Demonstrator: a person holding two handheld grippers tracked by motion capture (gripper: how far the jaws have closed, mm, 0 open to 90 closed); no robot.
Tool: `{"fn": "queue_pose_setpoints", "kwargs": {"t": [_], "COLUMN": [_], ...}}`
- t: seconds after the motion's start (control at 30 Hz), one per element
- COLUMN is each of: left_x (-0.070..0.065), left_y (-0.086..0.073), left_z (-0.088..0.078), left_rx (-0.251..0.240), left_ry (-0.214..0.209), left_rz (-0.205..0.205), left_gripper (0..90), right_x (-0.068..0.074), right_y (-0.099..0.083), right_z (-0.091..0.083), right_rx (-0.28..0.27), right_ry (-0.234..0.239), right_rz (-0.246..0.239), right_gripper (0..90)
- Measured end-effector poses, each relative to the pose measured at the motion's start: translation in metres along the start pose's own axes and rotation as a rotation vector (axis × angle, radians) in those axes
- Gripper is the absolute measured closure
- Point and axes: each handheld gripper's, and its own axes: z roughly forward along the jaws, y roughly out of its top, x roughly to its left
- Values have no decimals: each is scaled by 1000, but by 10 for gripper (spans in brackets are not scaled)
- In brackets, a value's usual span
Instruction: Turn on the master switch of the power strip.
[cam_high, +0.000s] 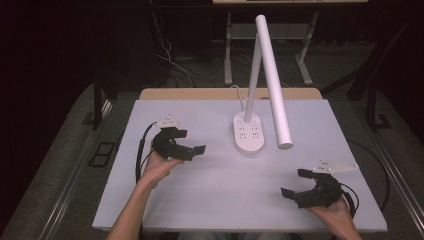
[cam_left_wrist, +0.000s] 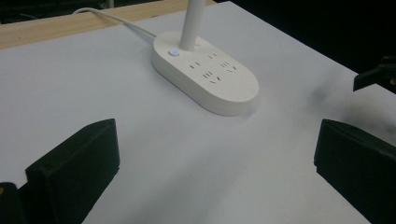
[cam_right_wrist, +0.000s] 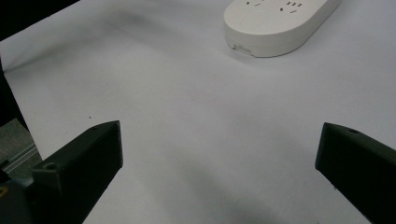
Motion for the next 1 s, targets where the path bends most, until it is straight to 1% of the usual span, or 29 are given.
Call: {"fn": "queue_pose_setpoints", "kwargs": {"t": [0.13,0.27,0.37,0.43,0.5,0.6,0.73,0.87,1.0], "left_x": [-9,-17,-20,-21,-22,-24,-23,-26,-30], "left_y": [-10,-20,-28,-33,-38,-46,-57,-67,-75], "left_z": [-10,-18,-23,-25,-28,-33,-38,-40,-41], "left_rx": [-9,-10,-23,-30,-28,-40,-41,-50,-48], "left_ry": [9,30,32,35,35,39,49,44,32], "left_rz": [13,35,32,23,24,12,-5,-17,-19], "left_gripper": [0,0,0,0,0,0,0,0,0], "right_x": [1,2,2,3,3,4,4,4,5], "right_y": [1,0,1,1,1,1,1,1,1], "right_z": [0,1,1,1,1,1,1,1,1], "right_rx": [1,0,0,1,-1,-4,-5,-7,-7], "right_ry": [1,1,2,2,3,5,6,4,4], "right_rz": [-7,-8,-8,-8,-9,-8,-7,-8,-2], "right_gripper": [2,2,2,2,2,2,2,2,2]}}
